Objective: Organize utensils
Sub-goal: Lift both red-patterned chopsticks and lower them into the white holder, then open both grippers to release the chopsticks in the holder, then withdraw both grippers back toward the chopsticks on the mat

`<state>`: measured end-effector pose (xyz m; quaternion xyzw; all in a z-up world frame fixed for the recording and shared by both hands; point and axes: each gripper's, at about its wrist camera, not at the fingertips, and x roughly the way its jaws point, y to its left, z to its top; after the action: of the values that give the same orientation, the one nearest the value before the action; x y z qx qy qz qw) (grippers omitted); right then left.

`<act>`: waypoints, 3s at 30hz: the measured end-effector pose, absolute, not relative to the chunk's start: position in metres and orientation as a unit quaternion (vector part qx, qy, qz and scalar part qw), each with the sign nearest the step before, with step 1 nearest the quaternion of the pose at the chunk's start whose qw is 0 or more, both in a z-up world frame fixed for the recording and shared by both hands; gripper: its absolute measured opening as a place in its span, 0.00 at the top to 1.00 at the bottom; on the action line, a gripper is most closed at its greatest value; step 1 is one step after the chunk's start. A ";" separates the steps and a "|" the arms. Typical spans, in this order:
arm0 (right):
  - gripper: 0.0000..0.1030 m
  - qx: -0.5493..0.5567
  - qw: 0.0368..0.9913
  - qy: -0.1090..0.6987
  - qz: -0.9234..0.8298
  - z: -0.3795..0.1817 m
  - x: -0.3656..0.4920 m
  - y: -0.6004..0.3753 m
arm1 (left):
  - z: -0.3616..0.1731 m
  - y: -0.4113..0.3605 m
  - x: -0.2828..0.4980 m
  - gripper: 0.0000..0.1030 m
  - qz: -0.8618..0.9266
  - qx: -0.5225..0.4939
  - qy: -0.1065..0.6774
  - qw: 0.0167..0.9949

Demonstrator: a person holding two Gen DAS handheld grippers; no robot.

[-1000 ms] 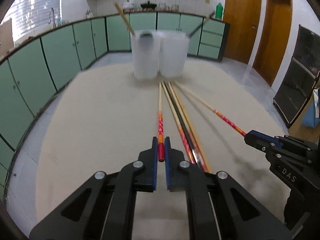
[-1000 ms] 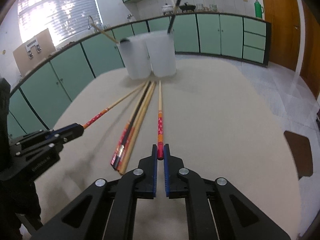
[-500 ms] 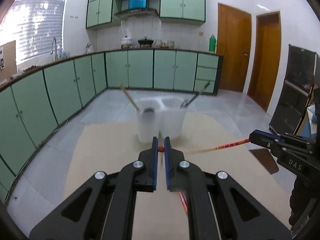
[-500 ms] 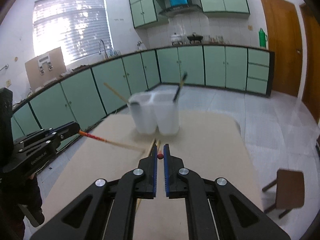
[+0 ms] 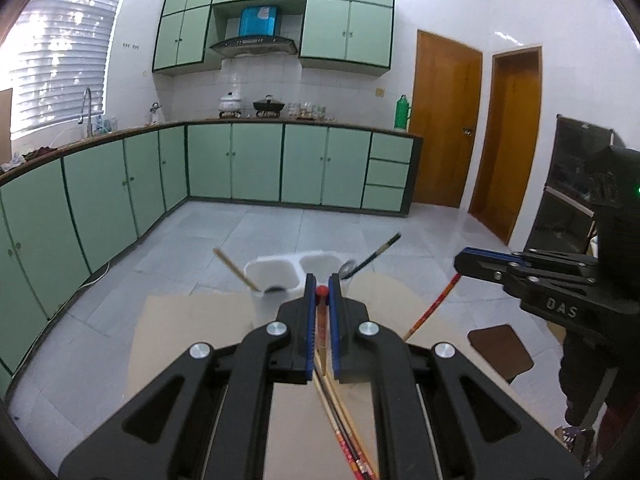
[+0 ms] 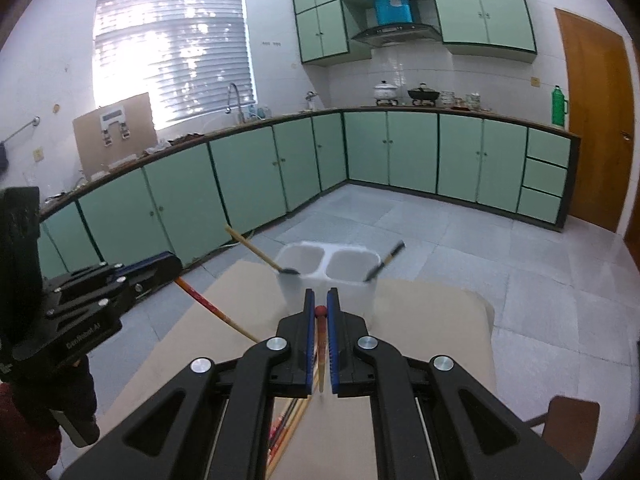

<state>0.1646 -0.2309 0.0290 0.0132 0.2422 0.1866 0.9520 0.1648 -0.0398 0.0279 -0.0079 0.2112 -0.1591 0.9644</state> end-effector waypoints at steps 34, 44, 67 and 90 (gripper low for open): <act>0.94 -0.009 0.971 0.194 0.137 0.050 0.306 -0.212 | 0.044 -0.044 0.323 0.95 -0.101 0.014 0.170 0.980; 0.70 0.013 0.972 0.203 0.119 0.044 0.296 -0.233 | 0.033 -0.032 0.311 0.69 -0.091 0.020 0.178 0.980; 0.13 -0.013 0.969 0.243 0.049 -0.072 0.139 -0.239 | -0.087 -0.010 0.159 0.34 -0.065 0.011 0.298 0.952; 0.28 0.003 0.915 0.394 0.085 -0.182 0.086 -0.181 | -0.186 -0.001 0.118 0.32 -0.041 0.004 0.433 0.900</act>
<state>0.0862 -0.1807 -0.1820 0.0030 0.3945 0.0850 0.9149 0.1182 -0.0007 -0.1864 0.0043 0.4335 -0.0413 0.9002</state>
